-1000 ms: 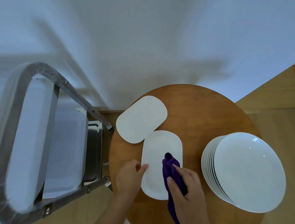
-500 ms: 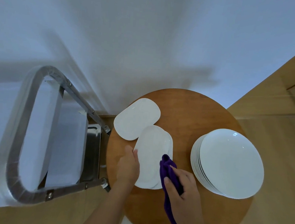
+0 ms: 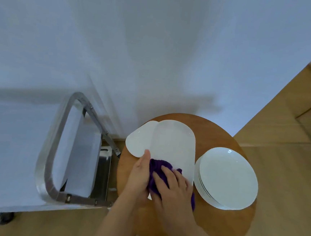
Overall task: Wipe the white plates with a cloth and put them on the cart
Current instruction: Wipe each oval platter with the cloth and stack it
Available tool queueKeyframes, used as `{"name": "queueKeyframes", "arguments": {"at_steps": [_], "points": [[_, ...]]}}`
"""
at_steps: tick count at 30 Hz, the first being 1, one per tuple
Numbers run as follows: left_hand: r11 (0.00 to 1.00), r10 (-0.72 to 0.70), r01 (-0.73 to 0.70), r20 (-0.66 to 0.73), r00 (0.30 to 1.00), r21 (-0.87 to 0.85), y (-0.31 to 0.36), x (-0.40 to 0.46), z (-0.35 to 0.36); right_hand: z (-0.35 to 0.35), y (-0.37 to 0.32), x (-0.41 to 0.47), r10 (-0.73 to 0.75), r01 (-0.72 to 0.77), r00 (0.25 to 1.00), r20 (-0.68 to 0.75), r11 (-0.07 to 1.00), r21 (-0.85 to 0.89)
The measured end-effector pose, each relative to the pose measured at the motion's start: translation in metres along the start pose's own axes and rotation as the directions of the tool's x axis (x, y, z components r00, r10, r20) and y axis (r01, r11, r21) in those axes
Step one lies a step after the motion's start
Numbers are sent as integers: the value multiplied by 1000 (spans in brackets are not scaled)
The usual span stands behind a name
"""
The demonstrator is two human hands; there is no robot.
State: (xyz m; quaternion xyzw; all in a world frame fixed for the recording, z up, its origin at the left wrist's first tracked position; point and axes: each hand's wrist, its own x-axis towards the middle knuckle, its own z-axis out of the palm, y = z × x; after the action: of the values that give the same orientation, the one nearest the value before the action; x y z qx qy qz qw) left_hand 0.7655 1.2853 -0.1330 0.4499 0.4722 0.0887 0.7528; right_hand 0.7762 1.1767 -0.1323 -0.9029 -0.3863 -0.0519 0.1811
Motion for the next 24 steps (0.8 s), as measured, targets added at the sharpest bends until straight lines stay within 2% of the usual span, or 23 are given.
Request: {"name": "queueKeyframes", "arguments": {"at_steps": [4, 9, 12, 15, 21, 24], "points": [[998, 67, -67, -23, 997, 3, 19, -26, 0, -11, -7, 14, -93, 85, 988, -122, 994, -66], [935, 309, -303, -4, 951, 183, 22, -58, 1, -37, -10, 53, -34, 39, 976, -217, 999, 22], [925, 349, -340, -23, 937, 170, 16, -74, 2, -55, -5, 80, -63, 96, 970, -235, 987, 133], [909, 394, -381, -45, 918, 169, 25, -81, 2, -65, -3, 92, -113, 147, 964, -241, 981, 128], [889, 450, -437, -89, 888, 137, 43, -87, -5, -79, -6, 100, 18, 20, 925, -380, 995, 96], [906, 423, -421, -97, 901, 39, 55, -85, -5, -78, -12, 87, 83, -74, 923, -377, 996, 40]]}}
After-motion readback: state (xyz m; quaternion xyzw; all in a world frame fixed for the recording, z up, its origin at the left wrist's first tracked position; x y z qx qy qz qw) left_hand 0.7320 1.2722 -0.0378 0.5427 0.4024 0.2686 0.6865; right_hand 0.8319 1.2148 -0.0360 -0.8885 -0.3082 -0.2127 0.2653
